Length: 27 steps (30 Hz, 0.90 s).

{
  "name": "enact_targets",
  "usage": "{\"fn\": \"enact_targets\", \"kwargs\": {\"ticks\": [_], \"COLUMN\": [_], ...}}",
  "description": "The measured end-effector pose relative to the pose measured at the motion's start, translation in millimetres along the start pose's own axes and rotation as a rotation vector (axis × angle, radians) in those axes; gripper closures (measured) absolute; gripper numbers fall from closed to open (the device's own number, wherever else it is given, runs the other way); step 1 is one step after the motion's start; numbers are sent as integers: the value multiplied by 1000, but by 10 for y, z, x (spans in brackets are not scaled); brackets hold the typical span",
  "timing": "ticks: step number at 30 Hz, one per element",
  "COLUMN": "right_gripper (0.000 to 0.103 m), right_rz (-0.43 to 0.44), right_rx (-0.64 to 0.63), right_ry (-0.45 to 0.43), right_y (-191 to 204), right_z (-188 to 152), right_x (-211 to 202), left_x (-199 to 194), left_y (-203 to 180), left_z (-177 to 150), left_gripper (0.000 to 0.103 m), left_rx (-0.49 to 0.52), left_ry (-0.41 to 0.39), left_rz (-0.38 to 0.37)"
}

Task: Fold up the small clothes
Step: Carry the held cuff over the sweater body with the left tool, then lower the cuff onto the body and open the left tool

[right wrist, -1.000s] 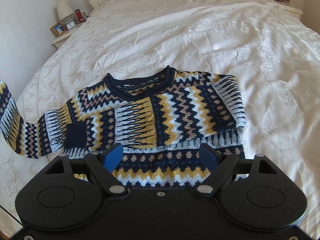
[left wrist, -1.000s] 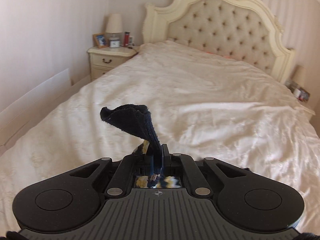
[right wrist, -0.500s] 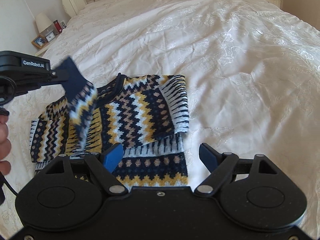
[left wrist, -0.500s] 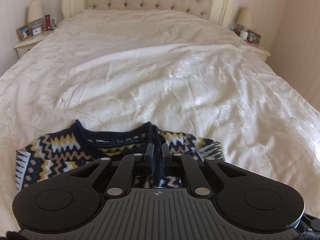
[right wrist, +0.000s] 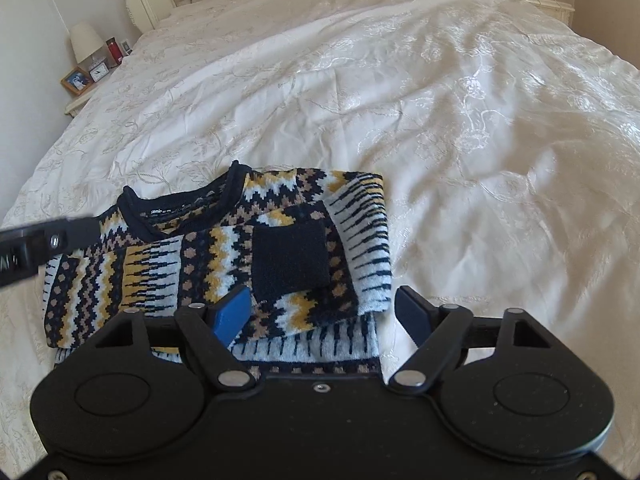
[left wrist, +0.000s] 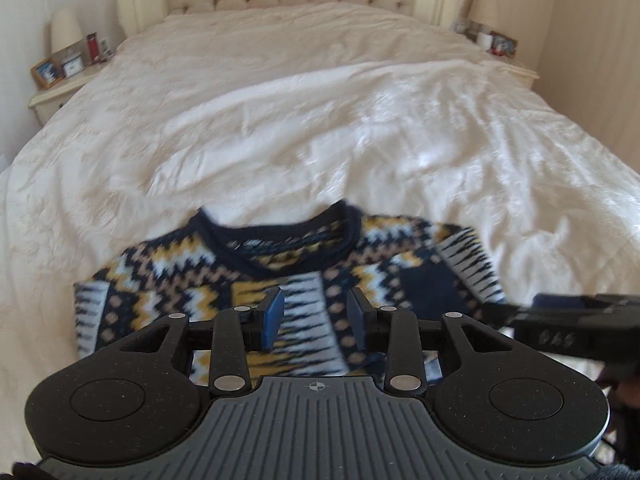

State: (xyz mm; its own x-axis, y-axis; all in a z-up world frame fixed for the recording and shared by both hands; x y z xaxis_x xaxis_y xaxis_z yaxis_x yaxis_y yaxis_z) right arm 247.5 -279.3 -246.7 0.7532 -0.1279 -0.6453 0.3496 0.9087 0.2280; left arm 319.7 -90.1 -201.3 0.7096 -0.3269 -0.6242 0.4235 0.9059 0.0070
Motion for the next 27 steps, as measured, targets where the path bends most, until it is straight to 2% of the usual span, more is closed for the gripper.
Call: {"fn": "enact_targets", "kwargs": {"ticks": [7, 10, 14, 16, 17, 18, 19, 21, 24, 27], "right_gripper": [34, 35, 36, 43, 53, 68, 73, 94, 97, 99], "right_rz": [2, -3, -5, -8, -9, -7, -18, -15, 34, -1], "right_rx": [-8, 14, 11, 11, 11, 9, -2, -6, 53, 32], "right_ry": [46, 90, 131, 152, 161, 168, 168, 158, 103, 63], "right_y": [63, 27, 5, 4, 8, 28, 44, 69, 80, -1], "right_z": [45, -2, -67, -104, -120, -128, -120, -72, 95, 192], "right_x": [481, 667, 846, 921, 938, 952, 945, 874, 634, 427], "left_x": [205, 225, 173, 132, 110, 90, 67, 32, 2, 27], "left_y": [1132, 1449, 1687, 1761, 1785, 1804, 1821, 1828, 1800, 1733], "left_z": [-514, -613, -692, -716, -722, -725, -728, -708, -634, -552], "left_gripper": [69, 69, 69, 69, 69, 69, 69, 69, 69, 69], "left_rx": [-145, -162, -184, -195, -199, -203, -206, -207, -194, -176], "left_ry": [155, 180, 188, 189, 188, 188, 187, 181, 160, 140], "left_rz": [221, 281, 310, 317, 320, 325, 328, 329, 325, 308]}}
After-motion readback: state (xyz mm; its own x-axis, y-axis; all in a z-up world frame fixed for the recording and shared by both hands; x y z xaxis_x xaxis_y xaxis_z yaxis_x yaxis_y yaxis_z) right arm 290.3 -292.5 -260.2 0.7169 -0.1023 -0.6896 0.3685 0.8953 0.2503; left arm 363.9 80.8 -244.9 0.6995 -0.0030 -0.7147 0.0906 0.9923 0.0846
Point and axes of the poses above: each gripper's, at about its wrist camera, not at the fingertips, and x roughly the way its jaws point, y to its left, z to its top, the point moved 9 cm from there along x, roughly the way its jaws point, and after that the axes turned 13 degrees about -y, right-handed, at the moved point
